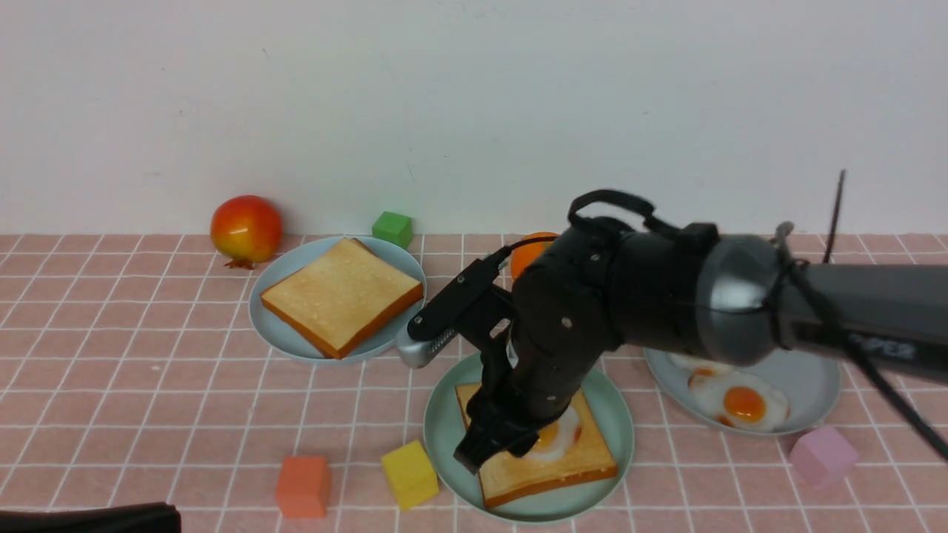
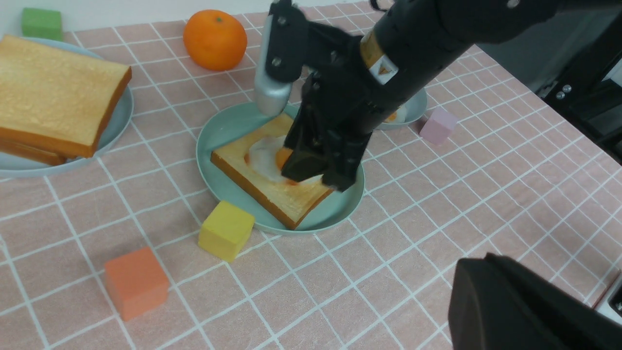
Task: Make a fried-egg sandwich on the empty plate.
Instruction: Use the left arm to grab a slice of bread, then use the left arm to place a slice of bread on the fried egg in the middle
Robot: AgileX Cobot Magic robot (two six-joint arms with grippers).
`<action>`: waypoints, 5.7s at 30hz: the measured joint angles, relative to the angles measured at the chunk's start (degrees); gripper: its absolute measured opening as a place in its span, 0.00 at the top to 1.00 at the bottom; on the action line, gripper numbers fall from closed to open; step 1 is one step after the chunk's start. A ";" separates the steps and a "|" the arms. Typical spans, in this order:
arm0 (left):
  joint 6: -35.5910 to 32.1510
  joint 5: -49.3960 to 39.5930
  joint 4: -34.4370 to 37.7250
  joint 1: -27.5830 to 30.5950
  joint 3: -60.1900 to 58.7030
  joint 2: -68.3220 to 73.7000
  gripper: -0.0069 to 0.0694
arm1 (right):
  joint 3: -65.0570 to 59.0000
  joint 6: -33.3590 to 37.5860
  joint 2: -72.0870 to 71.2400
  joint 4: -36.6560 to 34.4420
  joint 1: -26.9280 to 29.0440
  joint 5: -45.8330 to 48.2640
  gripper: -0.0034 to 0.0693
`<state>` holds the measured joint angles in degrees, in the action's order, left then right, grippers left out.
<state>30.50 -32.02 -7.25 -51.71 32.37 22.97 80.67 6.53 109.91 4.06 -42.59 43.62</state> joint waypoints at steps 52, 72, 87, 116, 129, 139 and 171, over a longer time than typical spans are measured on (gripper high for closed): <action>-30.50 -6.63 -1.09 29.14 54.36 89.34 0.37 | -19.41 -18.35 -71.72 -2.87 0.00 24.16 0.94; -31.57 -2.99 -4.66 29.24 54.88 93.87 0.38 | -19.41 -18.44 -71.65 -3.48 0.00 20.40 0.94; -31.39 -4.55 -3.96 29.24 54.88 91.24 0.41 | -19.41 -18.44 -71.65 -3.67 0.00 20.40 0.94; -31.37 -5.52 -2.12 29.16 55.12 93.80 0.86 | -19.41 -18.44 -71.65 -5.82 0.00 21.32 0.93; -31.37 -7.50 -1.54 29.16 55.07 91.05 0.89 | -19.41 -18.38 -71.65 -7.09 0.00 21.50 0.93; -31.37 -8.82 -1.14 29.16 55.07 84.50 0.89 | -19.41 -18.38 -71.65 -7.47 0.00 21.50 0.93; -48.69 -13.62 4.16 4.21 48.73 80.57 0.89 | -24.18 -18.86 -84.88 -1.90 0.00 24.41 0.94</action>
<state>-18.19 -45.64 -3.09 -47.50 81.10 103.55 56.48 -12.33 25.04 2.16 -42.59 68.02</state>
